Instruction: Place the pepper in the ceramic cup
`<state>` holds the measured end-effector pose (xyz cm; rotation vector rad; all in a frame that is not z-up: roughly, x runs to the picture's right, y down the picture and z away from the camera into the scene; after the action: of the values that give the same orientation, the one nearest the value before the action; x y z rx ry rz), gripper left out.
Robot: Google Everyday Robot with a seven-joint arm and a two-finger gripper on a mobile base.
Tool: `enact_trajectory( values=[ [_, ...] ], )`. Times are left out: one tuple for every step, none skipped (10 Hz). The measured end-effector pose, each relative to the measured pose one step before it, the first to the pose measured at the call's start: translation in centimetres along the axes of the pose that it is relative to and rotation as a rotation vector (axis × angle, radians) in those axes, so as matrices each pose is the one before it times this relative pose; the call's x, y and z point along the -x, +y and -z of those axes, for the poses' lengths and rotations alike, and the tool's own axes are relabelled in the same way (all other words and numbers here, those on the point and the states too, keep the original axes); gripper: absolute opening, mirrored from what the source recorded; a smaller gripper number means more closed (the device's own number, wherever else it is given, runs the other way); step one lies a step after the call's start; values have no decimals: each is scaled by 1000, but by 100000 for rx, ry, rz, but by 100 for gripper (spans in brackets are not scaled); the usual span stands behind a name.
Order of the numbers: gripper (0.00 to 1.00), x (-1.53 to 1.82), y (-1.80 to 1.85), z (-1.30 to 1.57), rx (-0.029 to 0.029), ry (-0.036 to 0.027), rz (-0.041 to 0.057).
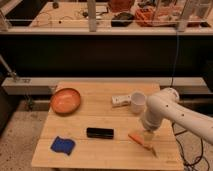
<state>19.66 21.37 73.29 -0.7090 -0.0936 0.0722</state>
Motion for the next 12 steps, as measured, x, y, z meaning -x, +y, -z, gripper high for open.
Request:
enact_trajectory(
  values=[
    [80, 178, 67, -359, -54, -674, -425],
    [80, 33, 91, -323, -57, -437, -467],
    [80, -12, 71, -222, 21, -363, -556],
    [80, 62, 57, -401, -85, -611, -539],
    [80, -40, 49, -304, -6, -467, -202],
    [80, -111, 107, -304, 160, -286, -229],
    [80, -65, 119, -468, 124, -794, -152],
    [80, -235, 147, -638, 200, -519, 684],
    [80, -230, 151, -718, 188, -452, 546],
    [80, -122, 64, -407, 219, -205, 336],
    [80, 59, 6, -89, 212, -276, 830],
    [80, -98, -13, -225, 256, -444, 89]
  ],
)
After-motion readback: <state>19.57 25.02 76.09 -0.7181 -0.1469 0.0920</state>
